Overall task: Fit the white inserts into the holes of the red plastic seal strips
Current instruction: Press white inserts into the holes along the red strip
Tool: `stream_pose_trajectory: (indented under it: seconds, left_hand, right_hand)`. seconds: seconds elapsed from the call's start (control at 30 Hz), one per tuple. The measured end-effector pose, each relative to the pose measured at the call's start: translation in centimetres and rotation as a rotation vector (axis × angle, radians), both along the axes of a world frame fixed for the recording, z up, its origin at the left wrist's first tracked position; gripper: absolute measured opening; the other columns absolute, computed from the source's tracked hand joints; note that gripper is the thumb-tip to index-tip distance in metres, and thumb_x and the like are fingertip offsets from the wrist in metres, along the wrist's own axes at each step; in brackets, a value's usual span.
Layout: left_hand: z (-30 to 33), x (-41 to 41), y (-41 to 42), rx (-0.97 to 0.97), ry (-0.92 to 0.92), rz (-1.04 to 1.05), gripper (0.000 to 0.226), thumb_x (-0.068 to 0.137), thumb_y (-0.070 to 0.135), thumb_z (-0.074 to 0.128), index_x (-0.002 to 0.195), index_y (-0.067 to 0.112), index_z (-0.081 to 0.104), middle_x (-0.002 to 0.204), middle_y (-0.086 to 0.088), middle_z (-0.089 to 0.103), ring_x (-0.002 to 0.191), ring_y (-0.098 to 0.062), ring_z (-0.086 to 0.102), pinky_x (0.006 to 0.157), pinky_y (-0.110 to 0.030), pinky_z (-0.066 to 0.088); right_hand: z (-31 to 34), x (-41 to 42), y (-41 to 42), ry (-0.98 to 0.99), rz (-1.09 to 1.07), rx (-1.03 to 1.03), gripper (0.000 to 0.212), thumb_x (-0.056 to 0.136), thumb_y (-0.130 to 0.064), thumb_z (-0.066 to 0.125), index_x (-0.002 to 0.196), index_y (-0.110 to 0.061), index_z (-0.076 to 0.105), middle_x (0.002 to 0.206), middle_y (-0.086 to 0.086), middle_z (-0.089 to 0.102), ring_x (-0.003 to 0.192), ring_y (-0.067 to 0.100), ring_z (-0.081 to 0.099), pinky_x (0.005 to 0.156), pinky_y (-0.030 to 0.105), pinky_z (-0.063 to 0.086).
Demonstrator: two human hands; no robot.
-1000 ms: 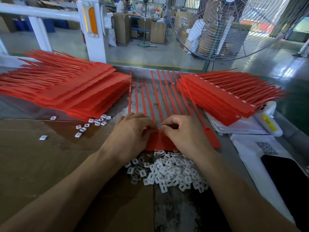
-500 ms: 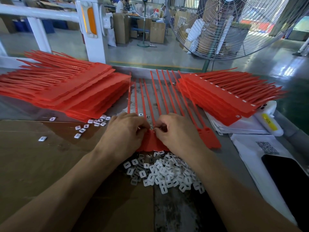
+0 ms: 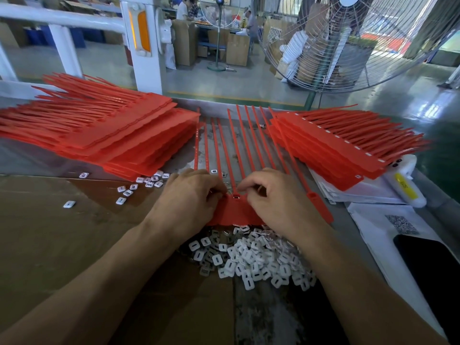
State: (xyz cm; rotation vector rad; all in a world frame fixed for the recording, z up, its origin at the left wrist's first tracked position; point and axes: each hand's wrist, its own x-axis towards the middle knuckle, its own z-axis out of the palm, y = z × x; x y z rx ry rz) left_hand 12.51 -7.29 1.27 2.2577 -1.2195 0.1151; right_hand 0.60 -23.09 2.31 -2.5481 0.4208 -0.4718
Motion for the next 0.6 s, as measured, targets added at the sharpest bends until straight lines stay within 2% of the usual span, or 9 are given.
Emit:
stream_pose_trajectory:
  seconds: [0.23, 0.4, 0.5, 0.6]
  left_hand:
    - [0.0, 0.2, 0.2, 0.005, 0.007, -0.001, 0.018, 0.095, 0.022, 0.064, 0.106, 0.033, 0.073, 0.108, 0.012, 0.068, 0.108, -0.015, 0.057, 0.102, -0.047, 0.043]
    - [0.1, 0.5, 0.3, 0.04, -0.029, 0.012, 0.019, 0.095, 0.026, 0.062, 0.11, 0.031, 0.073, 0.111, 0.009, 0.068, 0.109, -0.018, 0.057, 0.1, -0.046, 0.043]
    - [0.0, 0.6, 0.4, 0.041, -0.025, 0.01, 0.02, 0.095, 0.026, 0.062, 0.111, 0.03, 0.073, 0.111, 0.008, 0.067, 0.11, -0.018, 0.057, 0.1, -0.045, 0.043]
    - [0.0, 0.6, 0.4, 0.036, -0.027, 0.007, 0.019, 0.094, 0.026, 0.063, 0.11, 0.029, 0.074, 0.111, 0.008, 0.067, 0.109, -0.018, 0.058, 0.1, -0.045, 0.044]
  right_hand:
    - [0.4, -1.0, -0.4, -0.029, 0.029, 0.087, 0.012, 0.098, -0.028, 0.069, 0.101, -0.036, 0.077, 0.1, -0.026, 0.071, 0.095, -0.014, 0.061, 0.075, -0.004, 0.04]
    - [1.1, -1.3, 0.4, 0.077, 0.197, 0.114, 0.009, 0.092, -0.031, 0.076, 0.098, -0.038, 0.077, 0.096, -0.027, 0.07, 0.091, -0.01, 0.064, 0.074, 0.005, 0.047]
    - [1.4, -1.6, 0.9, 0.163, 0.313, 0.087, 0.009, 0.09, -0.03, 0.079, 0.094, -0.037, 0.077, 0.096, -0.031, 0.066, 0.089, -0.009, 0.063, 0.076, 0.006, 0.045]
    - [1.5, -1.7, 1.3, 0.233, 0.354, 0.059, 0.007, 0.089, -0.033, 0.079, 0.095, -0.036, 0.077, 0.096, -0.027, 0.064, 0.089, -0.009, 0.062, 0.074, 0.009, 0.045]
